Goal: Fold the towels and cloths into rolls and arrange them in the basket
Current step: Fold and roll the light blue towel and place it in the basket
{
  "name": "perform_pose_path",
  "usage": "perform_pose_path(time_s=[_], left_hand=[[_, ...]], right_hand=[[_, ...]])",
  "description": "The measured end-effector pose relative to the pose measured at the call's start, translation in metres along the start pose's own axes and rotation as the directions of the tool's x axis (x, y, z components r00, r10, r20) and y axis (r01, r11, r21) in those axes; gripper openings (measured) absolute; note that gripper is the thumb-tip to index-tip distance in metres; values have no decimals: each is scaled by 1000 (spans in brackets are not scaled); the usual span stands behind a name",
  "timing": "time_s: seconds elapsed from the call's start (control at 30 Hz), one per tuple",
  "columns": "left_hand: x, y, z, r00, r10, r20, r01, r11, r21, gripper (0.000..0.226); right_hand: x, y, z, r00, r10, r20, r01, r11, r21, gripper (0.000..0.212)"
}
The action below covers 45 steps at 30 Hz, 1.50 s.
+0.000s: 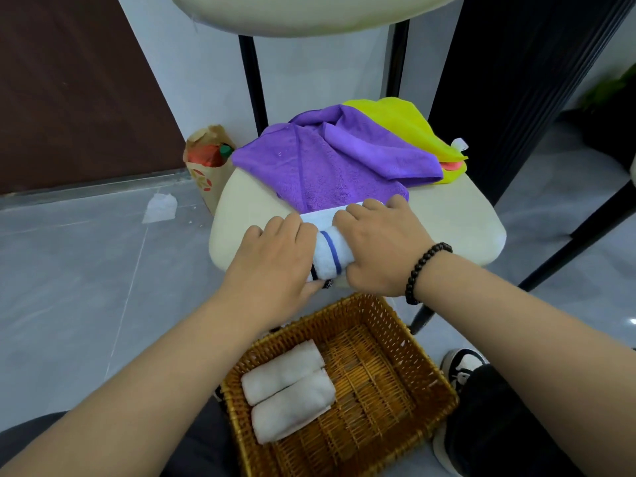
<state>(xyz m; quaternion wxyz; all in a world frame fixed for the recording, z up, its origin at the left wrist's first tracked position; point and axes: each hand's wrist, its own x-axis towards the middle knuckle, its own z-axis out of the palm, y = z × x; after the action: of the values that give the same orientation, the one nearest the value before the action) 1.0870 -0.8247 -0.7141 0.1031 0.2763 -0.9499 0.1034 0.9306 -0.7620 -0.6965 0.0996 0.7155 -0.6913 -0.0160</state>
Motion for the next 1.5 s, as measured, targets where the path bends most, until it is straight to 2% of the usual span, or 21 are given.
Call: perform_pose_path(time_s=[0.07, 0.13, 0.2, 0.3, 0.37, 0.43, 0.47, 0.53, 0.63, 0.7, 0.77, 0.83, 0.93, 1.0, 1.03, 1.1, 1.17, 1.27, 1.33, 1.4, 1.5], left_hand=[[5, -5, -2, 994, -25, 102, 34, 995, -93, 48], [9, -17, -3, 960, -35, 278, 117, 952, -281, 47], [13, -25, -7, 929, -7, 369, 173, 891, -419, 46], [14, -23, -9, 916, -57, 396, 224, 894, -389, 49], [10, -12, -5, 969, -125, 214, 162, 972, -168, 56], [4, -3, 3, 995, -98, 32, 96, 994, 58, 60], [2, 0, 5, 996, -86, -23, 88, 992, 95, 59], [3, 0, 6, 994, -107, -13, 107, 993, 59, 55], [9, -7, 0, 978, -154, 141, 167, 982, -89, 49], [10, -7, -1, 974, -178, 141, 193, 975, -106, 51], [3, -4, 4, 980, -194, 42, 197, 978, -71, 60], [-5, -3, 5, 962, -246, -123, 232, 966, -118, 66], [-12, -3, -8, 885, -251, -392, 202, 966, -162, 44], [-16, -2, -15, 878, -163, -449, 112, 984, -138, 26], [-18, -1, -16, 895, -154, -418, 73, 977, -203, 21], [-24, 4, -19, 942, -246, -226, 108, 866, -489, 14], [-26, 11, -18, 949, -314, -5, 215, 661, -719, 25], [-18, 16, -16, 898, -328, 294, 374, 214, -902, 40], [-12, 20, -19, 866, -319, 384, 383, -71, -921, 43], [-10, 22, -24, 856, -318, 407, 323, -283, -903, 47], [-10, 22, -32, 861, -311, 403, 264, -404, -876, 51]], right_hand=[[-6, -6, 0, 999, 10, -31, -10, 1000, 13, 35], [-16, -13, 11, 993, 22, -115, -26, 999, -36, 48], [-22, -16, 19, 990, 17, -142, -26, 998, -61, 61], [-14, -12, 18, 985, 6, -171, -16, 998, -59, 39], [-2, -9, 9, 993, -9, -119, 6, 1000, -21, 36], [5, -6, 4, 999, -22, -27, 22, 1000, -8, 37], [5, -4, 2, 1000, -25, 18, 26, 1000, -7, 36], [4, -2, -2, 997, -33, 64, 33, 999, 14, 39], [3, -4, -6, 993, -31, 110, 30, 999, 13, 46], [4, -5, -5, 992, -25, 121, 25, 1000, 5, 41], [7, -5, -3, 995, -9, 95, 8, 1000, 14, 37], [10, -2, -1, 998, 20, 66, -24, 998, 50, 33], [13, 5, -3, 991, 122, 48, -129, 973, 189, 32], [14, 12, -5, 981, 183, 68, -195, 938, 287, 33], [14, 14, -6, 976, 201, 82, -217, 920, 328, 33], [14, 17, -8, 968, 226, 111, -252, 875, 412, 34], [13, 16, -11, 961, 244, 128, -275, 816, 509, 36], [9, 3, -15, 972, 223, 78, -221, 742, 632, 38], [5, -9, -16, 979, 205, 16, -161, 715, 681, 39], [-1, -20, -17, 982, 180, -62, -88, 718, 690, 44], [-10, -27, -19, 984, 96, -147, 23, 759, 650, 52]])
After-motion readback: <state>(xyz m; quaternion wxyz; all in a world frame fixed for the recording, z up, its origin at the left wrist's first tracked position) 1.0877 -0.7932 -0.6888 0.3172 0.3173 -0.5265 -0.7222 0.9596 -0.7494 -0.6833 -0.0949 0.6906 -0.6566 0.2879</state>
